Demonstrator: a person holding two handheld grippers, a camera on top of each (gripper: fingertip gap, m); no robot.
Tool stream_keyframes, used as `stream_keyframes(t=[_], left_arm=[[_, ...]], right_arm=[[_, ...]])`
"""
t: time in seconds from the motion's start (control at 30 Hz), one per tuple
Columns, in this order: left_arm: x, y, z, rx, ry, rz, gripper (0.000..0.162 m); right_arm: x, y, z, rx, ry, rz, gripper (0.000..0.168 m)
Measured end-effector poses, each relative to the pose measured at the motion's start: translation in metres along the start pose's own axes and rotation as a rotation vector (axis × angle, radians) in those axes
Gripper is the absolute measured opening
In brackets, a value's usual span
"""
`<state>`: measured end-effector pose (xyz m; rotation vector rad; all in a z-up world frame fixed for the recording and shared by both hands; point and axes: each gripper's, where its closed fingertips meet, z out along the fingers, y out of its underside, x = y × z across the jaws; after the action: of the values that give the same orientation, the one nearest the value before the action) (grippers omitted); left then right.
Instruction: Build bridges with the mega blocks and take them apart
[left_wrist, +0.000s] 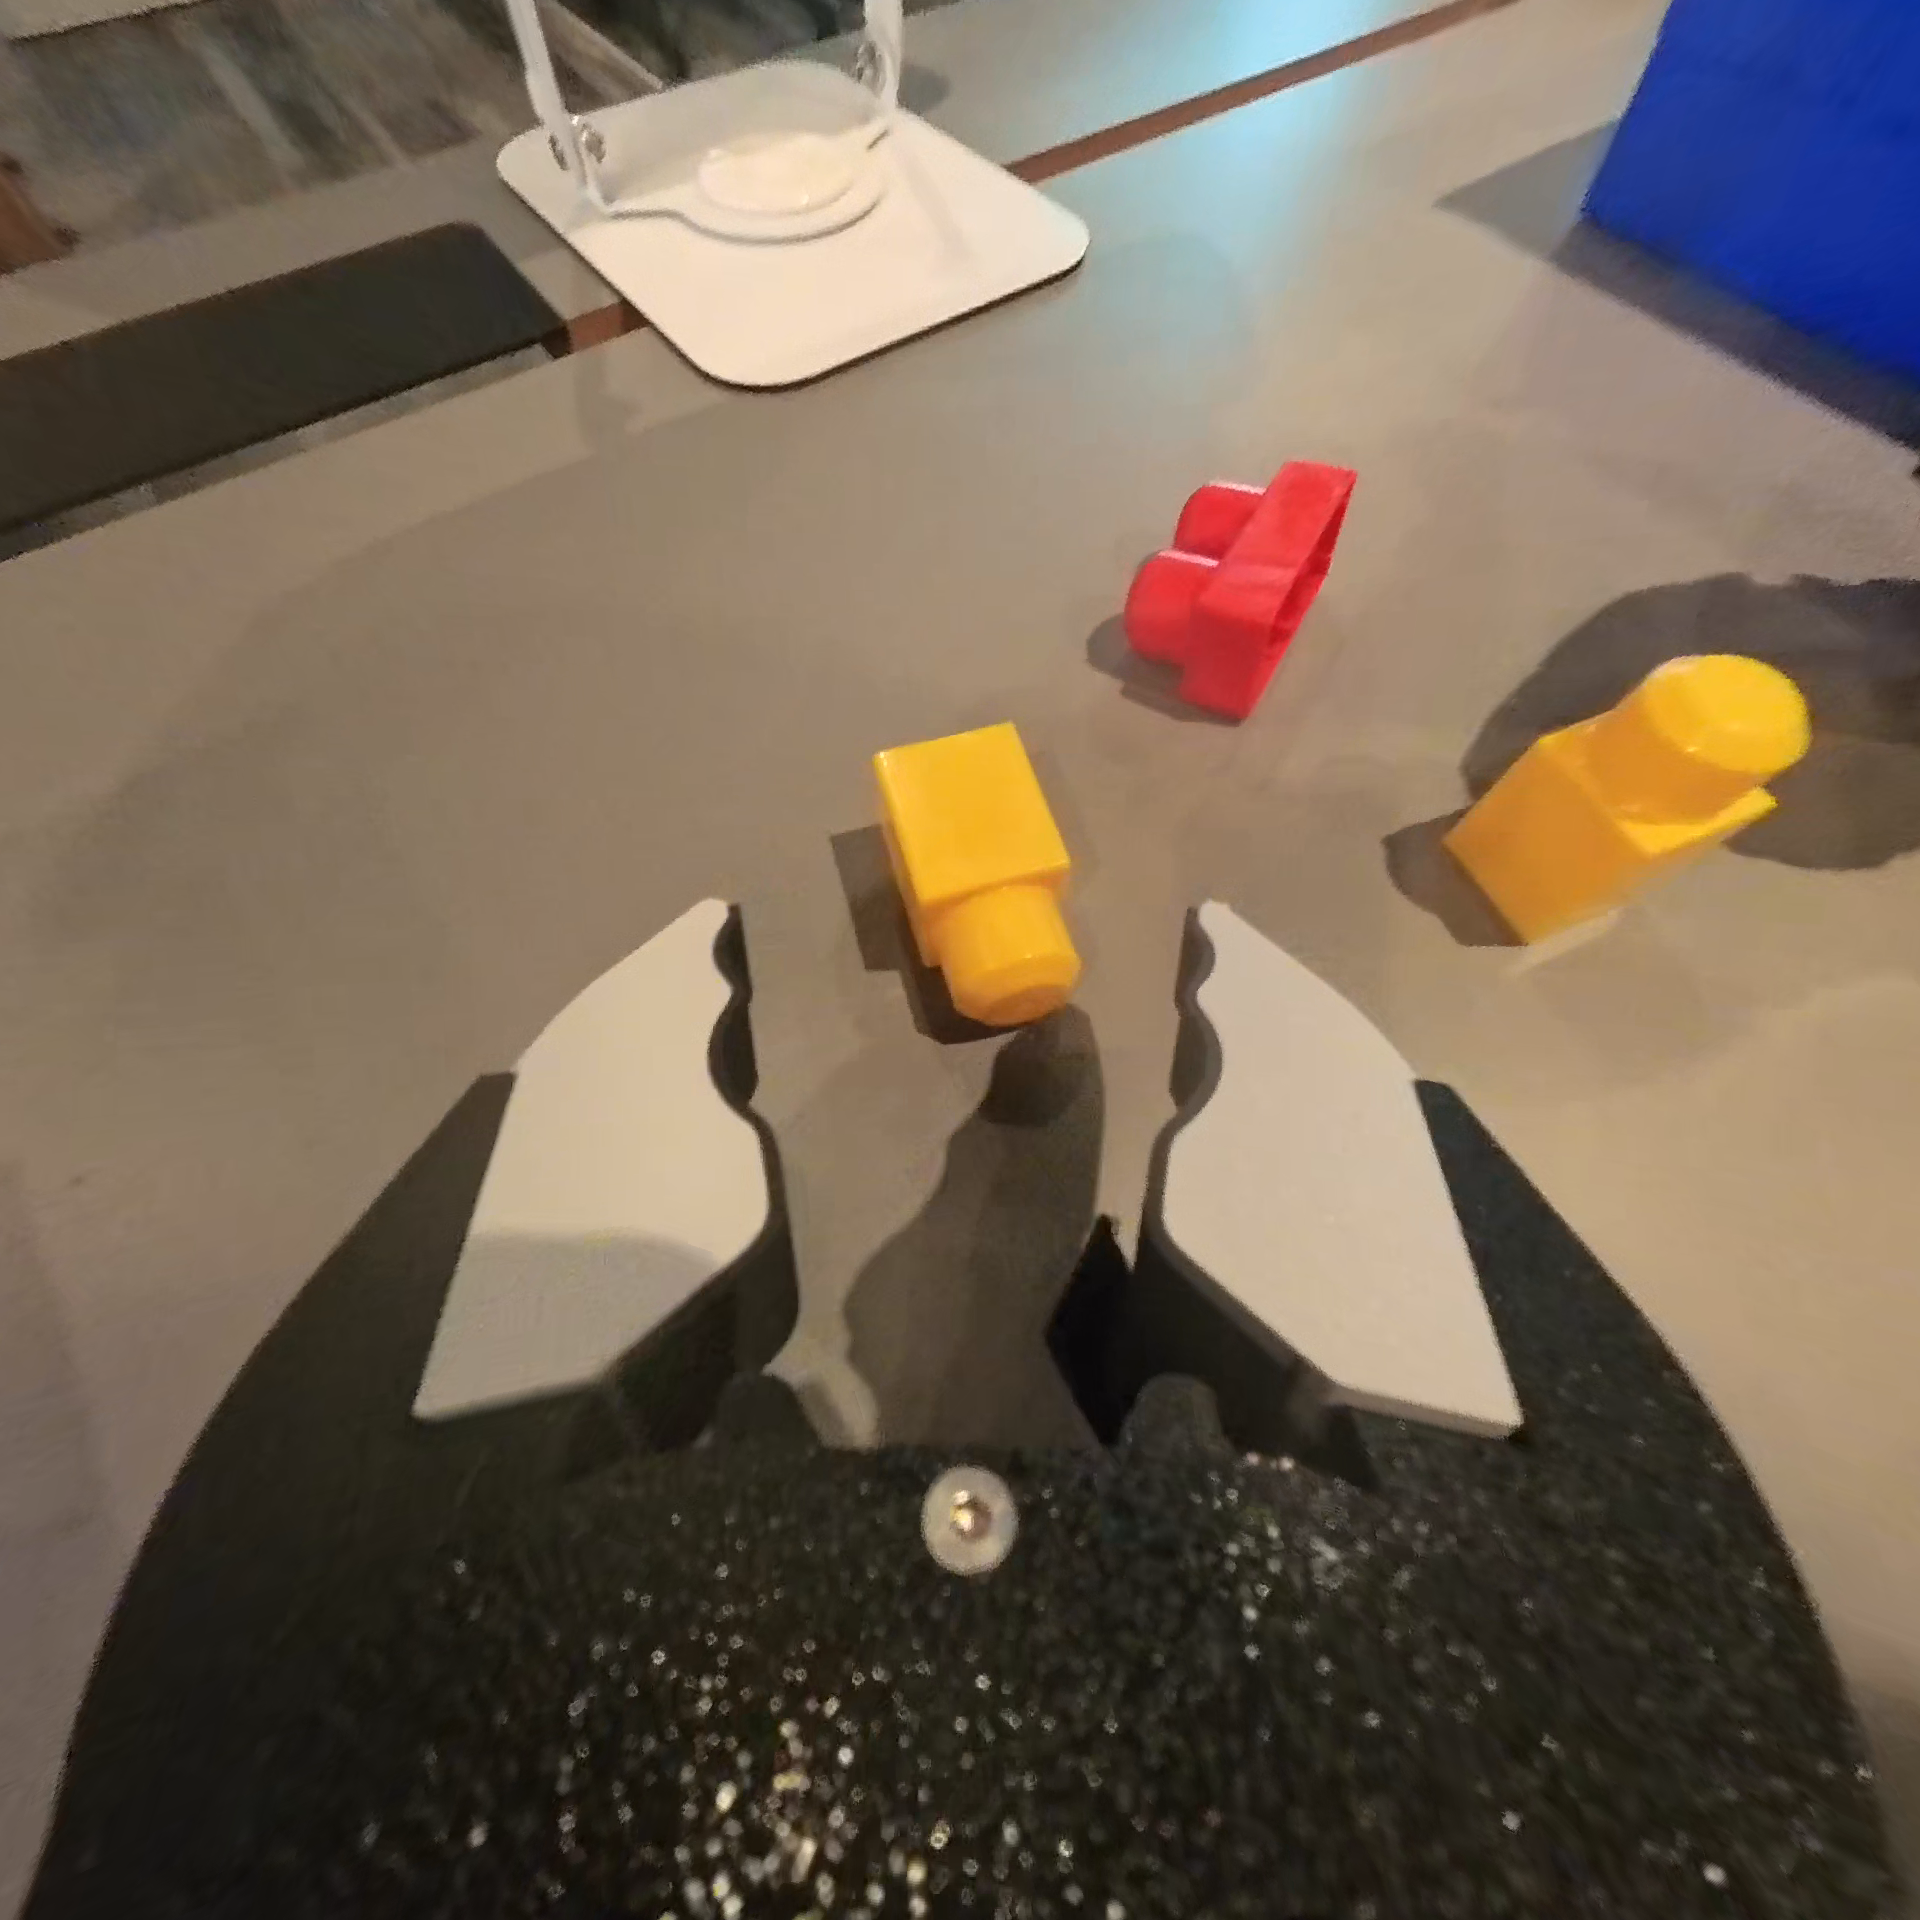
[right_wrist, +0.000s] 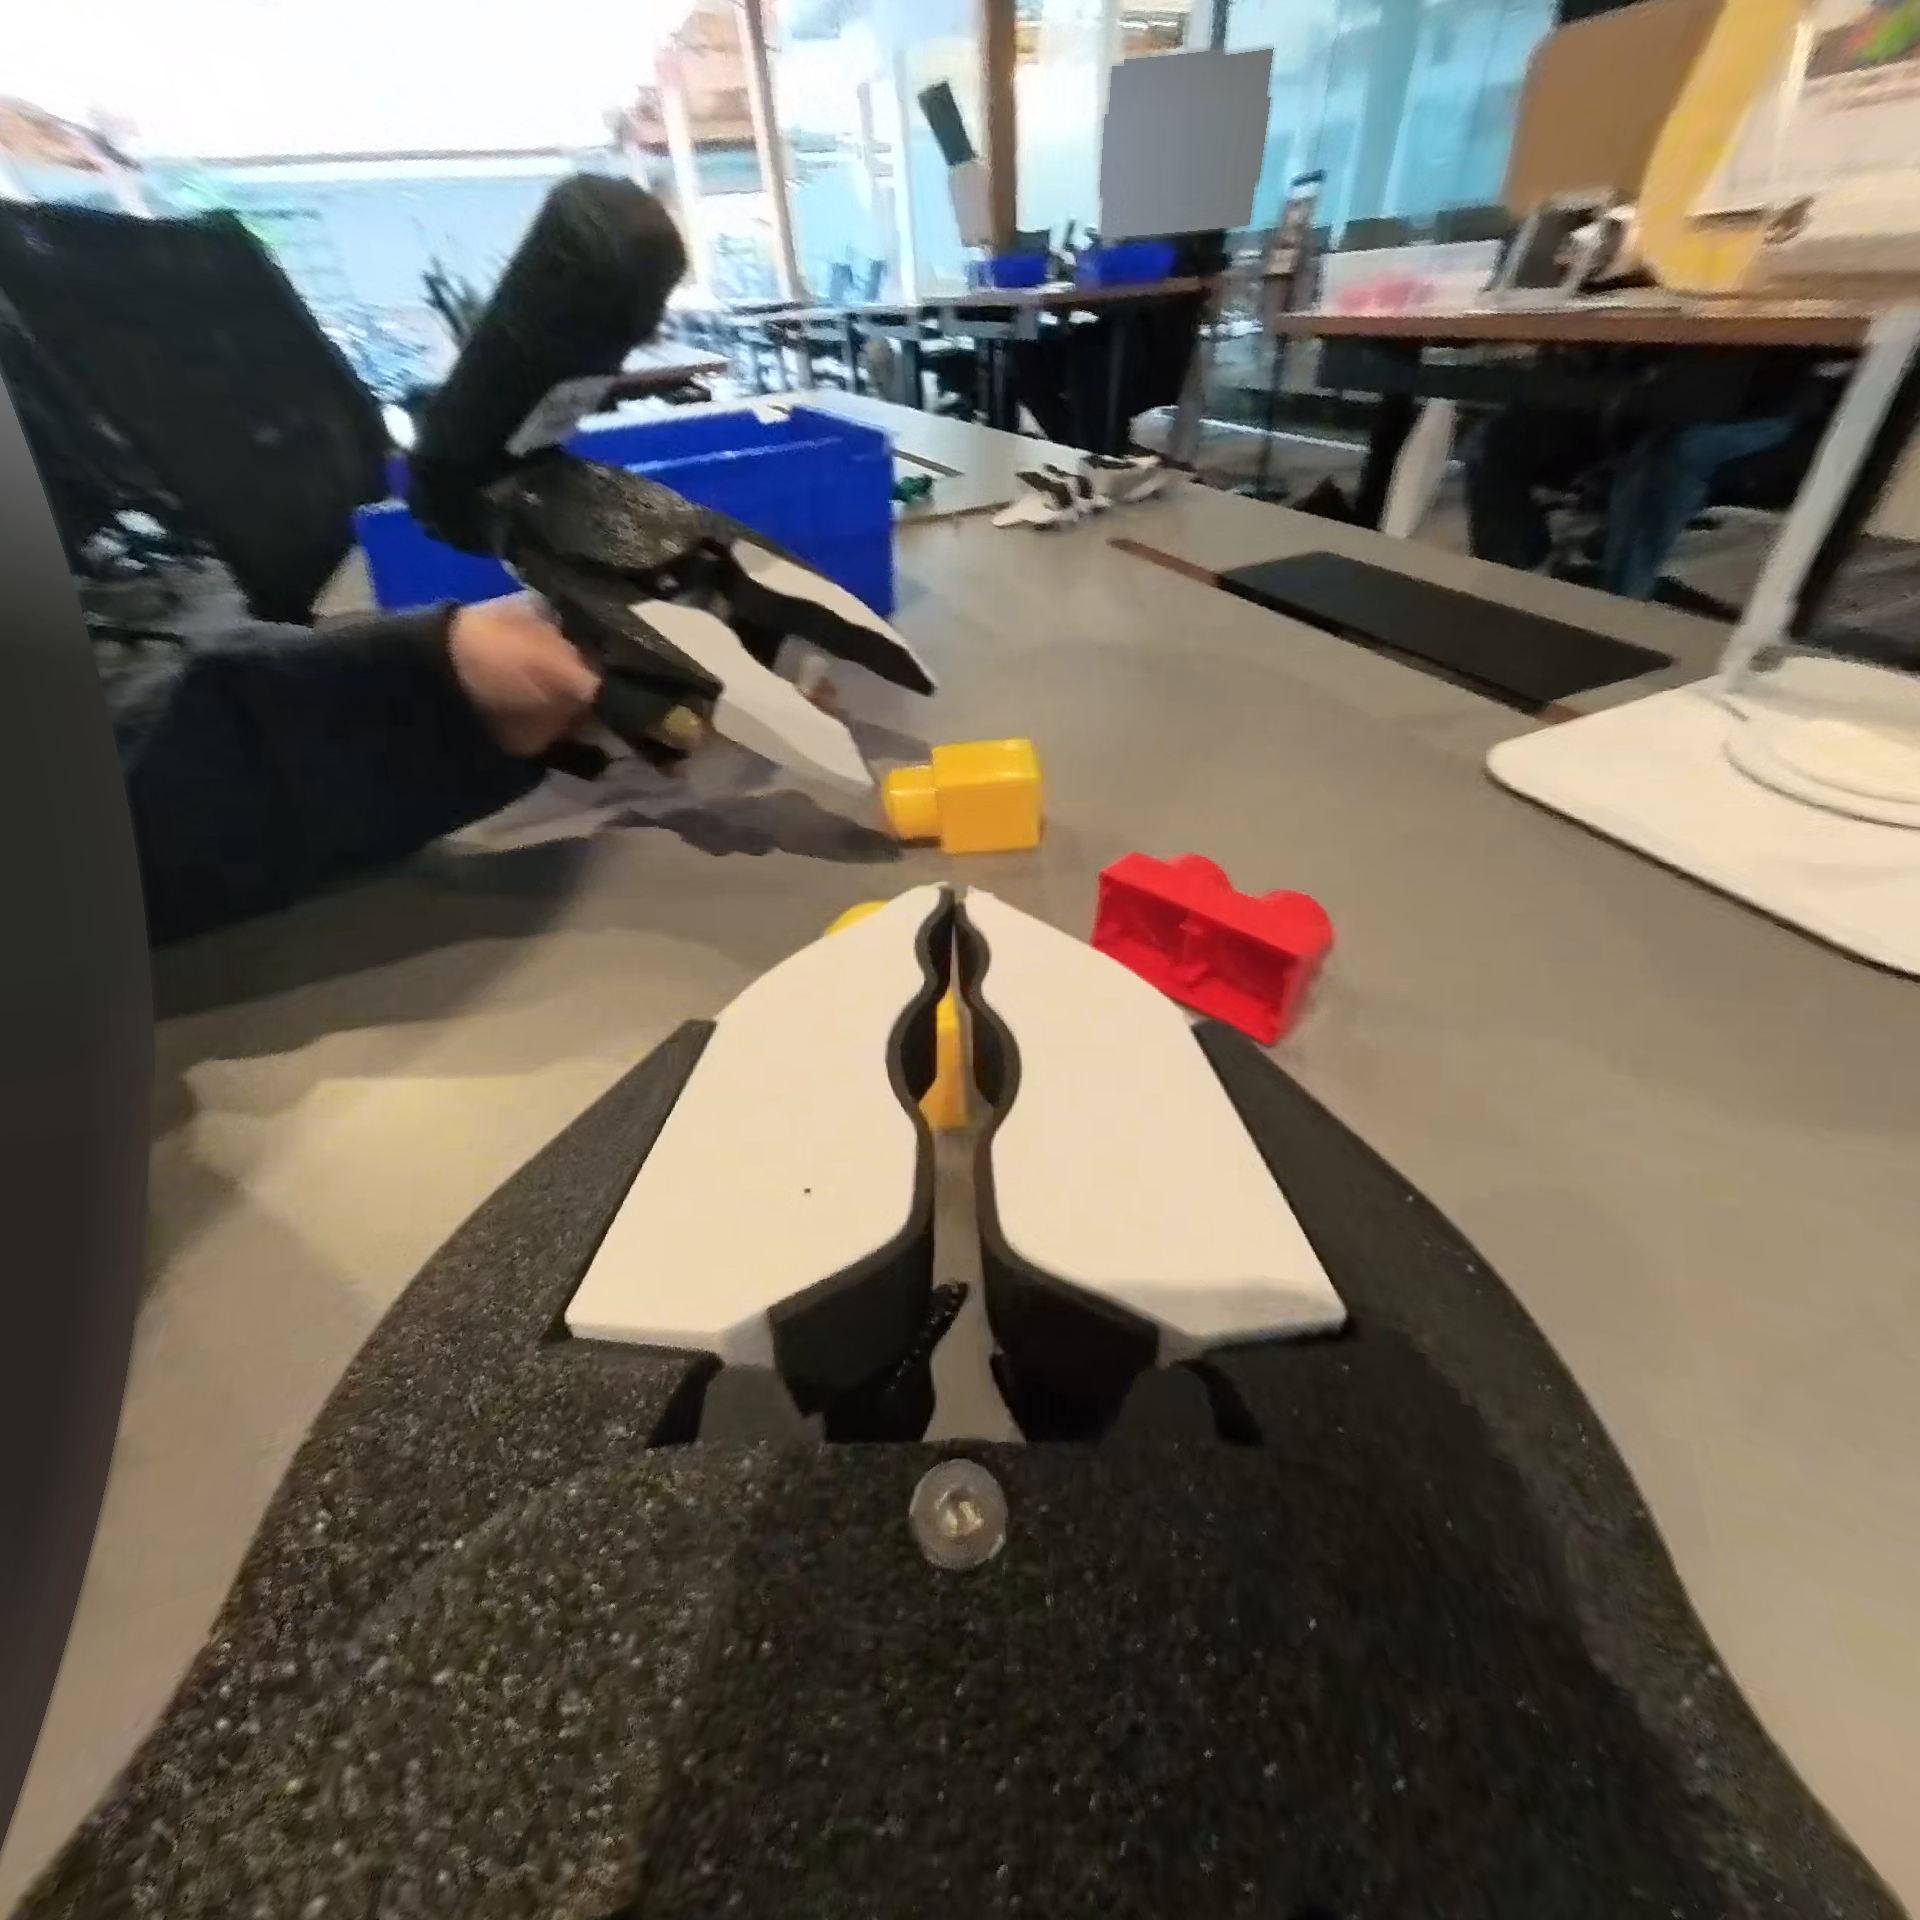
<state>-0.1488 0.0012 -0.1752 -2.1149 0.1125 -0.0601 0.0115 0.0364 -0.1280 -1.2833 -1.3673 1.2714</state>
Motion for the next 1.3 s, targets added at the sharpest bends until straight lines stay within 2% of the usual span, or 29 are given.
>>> stream_keyframes(t=[0.1,0.2,0.37,0.53,0.67,0.9,1.0,1.17,1.3], left_arm=[[0.003,0.006,0.006,-0.043,-0.014,0.003,0.079],[0.002,0.013,0.012,-0.092,-0.046,0.026,0.076],[0.003,0.018,0.017,-0.141,-0.066,0.030,0.065],[0.004,0.022,0.019,-0.186,-0.073,0.034,0.050],[0.005,0.024,0.020,-0.206,-0.079,0.077,0.029],[0.015,0.011,0.009,-0.165,-0.004,0.147,0.029],[0.019,0.006,-0.002,-0.192,0.051,0.240,0.028],[0.024,0.004,-0.019,-0.332,0.147,0.408,0.028],[0.035,-0.001,-0.037,-0.499,0.264,0.638,0.029]], right_arm=[[0.006,-0.002,0.000,-0.008,0.085,-0.078,0.008],[0.010,-0.001,0.003,-0.029,0.138,-0.105,0.034],[0.011,-0.002,0.007,-0.023,0.175,-0.132,0.054],[0.011,-0.004,0.007,-0.007,0.179,-0.123,0.054],[0.012,-0.003,0.006,-0.014,0.184,-0.128,0.053],[0.010,-0.005,0.005,-0.007,0.176,-0.141,0.052],[0.007,-0.007,0.006,0.000,0.160,-0.143,0.052],[0.003,-0.006,0.008,-0.003,0.139,-0.142,0.050],[0.002,-0.008,0.008,0.005,0.137,-0.138,0.047]])
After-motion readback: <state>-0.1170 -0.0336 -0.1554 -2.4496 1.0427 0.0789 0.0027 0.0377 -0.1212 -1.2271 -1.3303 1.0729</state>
